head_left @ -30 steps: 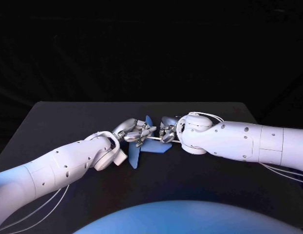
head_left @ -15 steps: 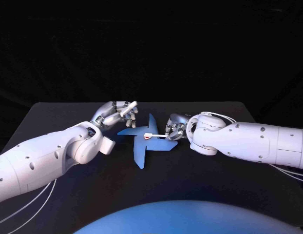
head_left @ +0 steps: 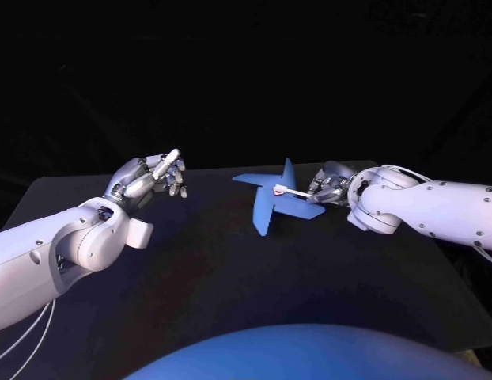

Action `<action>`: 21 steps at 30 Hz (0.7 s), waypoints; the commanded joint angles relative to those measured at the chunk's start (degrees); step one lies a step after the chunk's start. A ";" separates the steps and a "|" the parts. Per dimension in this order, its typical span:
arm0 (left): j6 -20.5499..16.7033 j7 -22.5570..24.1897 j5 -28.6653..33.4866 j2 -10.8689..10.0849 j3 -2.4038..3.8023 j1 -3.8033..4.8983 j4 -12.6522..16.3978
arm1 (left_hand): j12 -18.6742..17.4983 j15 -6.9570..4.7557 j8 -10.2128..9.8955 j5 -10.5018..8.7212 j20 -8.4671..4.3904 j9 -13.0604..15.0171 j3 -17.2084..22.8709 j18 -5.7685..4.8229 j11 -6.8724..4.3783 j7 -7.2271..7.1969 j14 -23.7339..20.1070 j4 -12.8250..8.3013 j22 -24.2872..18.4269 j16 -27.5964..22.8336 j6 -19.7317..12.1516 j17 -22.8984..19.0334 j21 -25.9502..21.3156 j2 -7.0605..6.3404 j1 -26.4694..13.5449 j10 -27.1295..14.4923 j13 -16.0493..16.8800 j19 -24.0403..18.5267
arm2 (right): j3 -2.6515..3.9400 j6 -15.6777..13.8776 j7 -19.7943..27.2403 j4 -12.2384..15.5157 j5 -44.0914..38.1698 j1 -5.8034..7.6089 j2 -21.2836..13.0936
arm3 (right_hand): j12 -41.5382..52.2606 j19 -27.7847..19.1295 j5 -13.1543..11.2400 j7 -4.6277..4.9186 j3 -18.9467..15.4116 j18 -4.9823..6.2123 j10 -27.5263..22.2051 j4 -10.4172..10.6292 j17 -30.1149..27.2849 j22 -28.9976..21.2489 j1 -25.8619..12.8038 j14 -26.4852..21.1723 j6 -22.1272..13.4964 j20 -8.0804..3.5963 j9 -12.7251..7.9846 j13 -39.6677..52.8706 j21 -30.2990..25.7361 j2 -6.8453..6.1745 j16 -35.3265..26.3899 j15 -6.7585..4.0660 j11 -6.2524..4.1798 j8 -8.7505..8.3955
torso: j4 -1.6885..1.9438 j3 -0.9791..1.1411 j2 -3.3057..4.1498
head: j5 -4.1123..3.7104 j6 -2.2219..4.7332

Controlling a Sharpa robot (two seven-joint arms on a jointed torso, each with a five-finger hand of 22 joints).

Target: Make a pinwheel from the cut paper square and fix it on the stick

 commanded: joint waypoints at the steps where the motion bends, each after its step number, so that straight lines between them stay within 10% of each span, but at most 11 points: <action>1: 0.78 0.06 2.69 -0.17 0.03 0.08 0.40 | -0.26 0.00 -0.32 -0.35 0.20 -0.05 -0.29 0.65 0.14 0.36 -0.51 -0.06 -0.05 -0.40 0.23 -0.05 -0.21 0.16 0.35 -0.30 -0.05 0.31 | 0.05 -5.92 2.56 -2.46 5.47 0.07 -1.76 | 0.20 0.46 0.16 -0.63 0.24 -0.35 5.96 -0.10 15.08 9.00 -0.23 6.07 1.15 -0.58 0.06 15.05 0.29 0.25 0.23 -0.27 -0.30 0.34 | -0.17 -0.07 -0.13 | -1.47 0.00; 21: 0.30 -0.95 4.98 -0.19 -0.11 0.09 -0.61 | -0.30 0.03 -0.33 -0.62 0.22 -0.25 -1.01 0.66 0.18 0.42 -0.58 -0.02 -0.36 -0.82 0.27 -0.32 -0.57 0.33 0.25 -0.28 -0.39 0.56 | 0.01 -6.51 -1.48 -18.30 12.37 -2.01 2.09 | 0.20 0.23 0.16 -0.65 0.42 -0.15 5.96 -0.53 15.08 8.73 -0.91 6.07 0.89 -0.61 0.28 15.05 -0.89 -0.26 0.23 -0.34 -0.32 0.44 | 0.00 0.00 -0.01 | -4.34 0.69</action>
